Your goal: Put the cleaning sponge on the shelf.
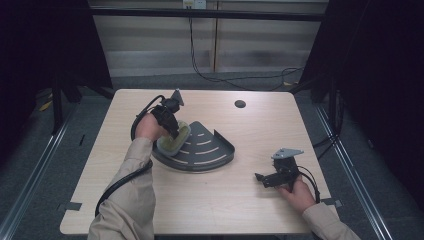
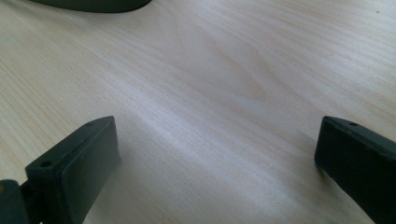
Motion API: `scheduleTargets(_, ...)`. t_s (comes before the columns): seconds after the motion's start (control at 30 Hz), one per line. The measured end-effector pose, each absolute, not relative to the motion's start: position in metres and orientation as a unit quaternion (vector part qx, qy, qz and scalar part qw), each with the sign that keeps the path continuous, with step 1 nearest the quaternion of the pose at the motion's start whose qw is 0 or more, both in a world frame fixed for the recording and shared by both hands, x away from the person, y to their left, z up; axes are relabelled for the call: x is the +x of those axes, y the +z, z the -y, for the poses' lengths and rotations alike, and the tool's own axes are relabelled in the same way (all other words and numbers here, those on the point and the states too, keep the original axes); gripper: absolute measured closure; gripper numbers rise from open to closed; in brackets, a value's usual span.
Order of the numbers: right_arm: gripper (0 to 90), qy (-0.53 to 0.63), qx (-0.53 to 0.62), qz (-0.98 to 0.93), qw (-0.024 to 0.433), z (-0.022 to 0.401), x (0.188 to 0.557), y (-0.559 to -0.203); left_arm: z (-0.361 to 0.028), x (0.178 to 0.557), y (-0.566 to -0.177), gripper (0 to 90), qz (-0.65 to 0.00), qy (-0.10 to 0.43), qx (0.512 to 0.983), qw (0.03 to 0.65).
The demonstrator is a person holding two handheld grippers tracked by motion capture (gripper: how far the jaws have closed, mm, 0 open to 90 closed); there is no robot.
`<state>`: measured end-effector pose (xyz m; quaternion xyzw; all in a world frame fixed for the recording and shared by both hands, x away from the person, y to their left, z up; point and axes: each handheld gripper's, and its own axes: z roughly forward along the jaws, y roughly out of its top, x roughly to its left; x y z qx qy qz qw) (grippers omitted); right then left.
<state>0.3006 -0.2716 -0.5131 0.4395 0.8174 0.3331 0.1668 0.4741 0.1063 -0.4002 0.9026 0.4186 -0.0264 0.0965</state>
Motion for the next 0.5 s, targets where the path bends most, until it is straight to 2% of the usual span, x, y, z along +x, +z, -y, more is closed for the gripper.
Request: scheduleTargets(0.5, 0.0, 0.333, 0.44, -0.817, 0.167, 0.2716, 0.3006, -0.5132, -0.1038, 0.4705, -0.4073, 71.9, -0.413, -0.041, 0.904, 0.101)
